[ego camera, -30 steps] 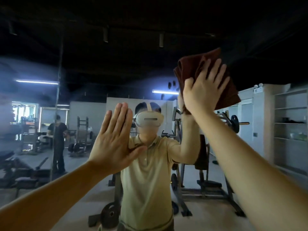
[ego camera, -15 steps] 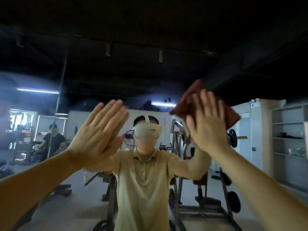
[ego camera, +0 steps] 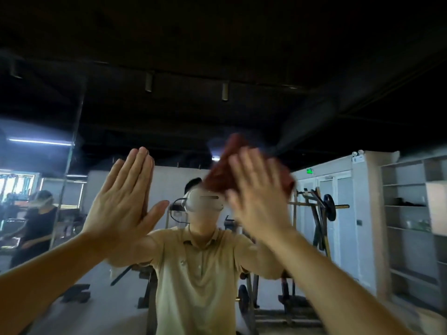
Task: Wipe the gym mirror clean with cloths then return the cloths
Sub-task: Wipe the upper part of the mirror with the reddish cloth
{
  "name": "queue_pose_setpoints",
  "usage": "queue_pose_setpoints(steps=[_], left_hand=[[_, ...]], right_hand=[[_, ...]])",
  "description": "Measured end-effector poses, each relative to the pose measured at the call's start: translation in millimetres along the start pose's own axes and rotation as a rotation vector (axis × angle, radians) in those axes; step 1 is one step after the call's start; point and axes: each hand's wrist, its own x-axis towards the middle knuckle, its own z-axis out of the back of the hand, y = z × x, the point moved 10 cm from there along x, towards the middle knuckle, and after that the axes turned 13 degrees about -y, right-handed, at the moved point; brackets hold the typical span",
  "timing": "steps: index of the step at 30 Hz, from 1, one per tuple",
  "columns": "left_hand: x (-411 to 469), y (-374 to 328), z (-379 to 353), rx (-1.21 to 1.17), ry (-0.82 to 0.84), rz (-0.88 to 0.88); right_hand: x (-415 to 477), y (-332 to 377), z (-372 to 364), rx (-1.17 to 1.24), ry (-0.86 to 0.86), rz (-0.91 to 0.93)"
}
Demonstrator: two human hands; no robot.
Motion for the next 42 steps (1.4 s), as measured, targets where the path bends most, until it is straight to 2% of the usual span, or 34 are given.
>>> queue_pose_setpoints(steps=[2,4,6,7,9,12,14,16,18,22,24,25,26,28,30,32,34,35,36,38,40,42], left_hand=[[0,0,-2,0.013,-0.001,0.001],[-1,-2,-3,0.011,-0.014,-0.007],[-2,-2,-4,0.004,-0.032,-0.005],[-3,-2,-4,-0.003,-0.038,-0.005],[-4,-3,-2,-0.018,-0.045,-0.009],[-2,-1,2,-0.073,-0.041,-0.012],[-4,-1,4,-0.111,-0.048,-0.017],[-4,0,3,-0.093,-0.04,-0.016],[-5,0,0,-0.066,-0.036,-0.008],[-5,-1,-5,-0.037,-0.027,0.009],[-5,0,-6,-0.033,-0.015,0.009],[-5,0,-6,-0.033,-0.012,0.006],[-6,-1,-5,-0.039,-0.014,0.004],[-6,-1,-1,-0.077,-0.028,-0.005],[-5,0,3,-0.136,-0.045,-0.003],[-5,3,6,-0.21,-0.055,0.016],[-4,4,9,-0.254,-0.052,0.024],[-4,4,9,-0.252,-0.046,0.017],[-4,3,10,-0.24,-0.041,0.011],[-4,0,9,-0.202,-0.035,0.006],[-6,-1,6,-0.161,-0.033,0.003],[-6,0,2,-0.128,-0.038,0.002]], right_hand=[[-2,-90,14,-0.135,-0.029,-0.28],[-9,-145,28,-0.179,-0.07,-0.596],[-4,-135,31,-0.166,-0.138,-0.81],[4,-110,29,-0.153,-0.167,-0.833],[24,-34,20,-0.11,-0.202,-0.678],[33,83,-1,0.08,-0.102,-0.247],[18,108,-6,0.16,-0.005,0.033],[5,76,-4,0.113,0.027,0.163],[1,5,1,-0.007,0.012,0.042],[-7,-134,22,-0.213,-0.075,-0.554],[-1,-139,19,-0.218,-0.084,-0.793],[9,-123,15,-0.209,-0.089,-0.848],[21,-99,13,-0.194,-0.105,-0.844],[44,-31,9,-0.148,-0.155,-0.69],[52,53,0,-0.039,-0.162,-0.439],[33,126,-11,0.107,-0.037,-0.124],[-2,146,-13,0.138,0.065,0.155],[-14,131,-9,0.119,0.082,0.22],[-20,101,-5,0.085,0.082,0.202],[-16,20,5,-0.031,0.032,0.018],[-4,-61,19,-0.149,-0.013,-0.295],[3,-86,25,-0.136,-0.089,-0.611]])
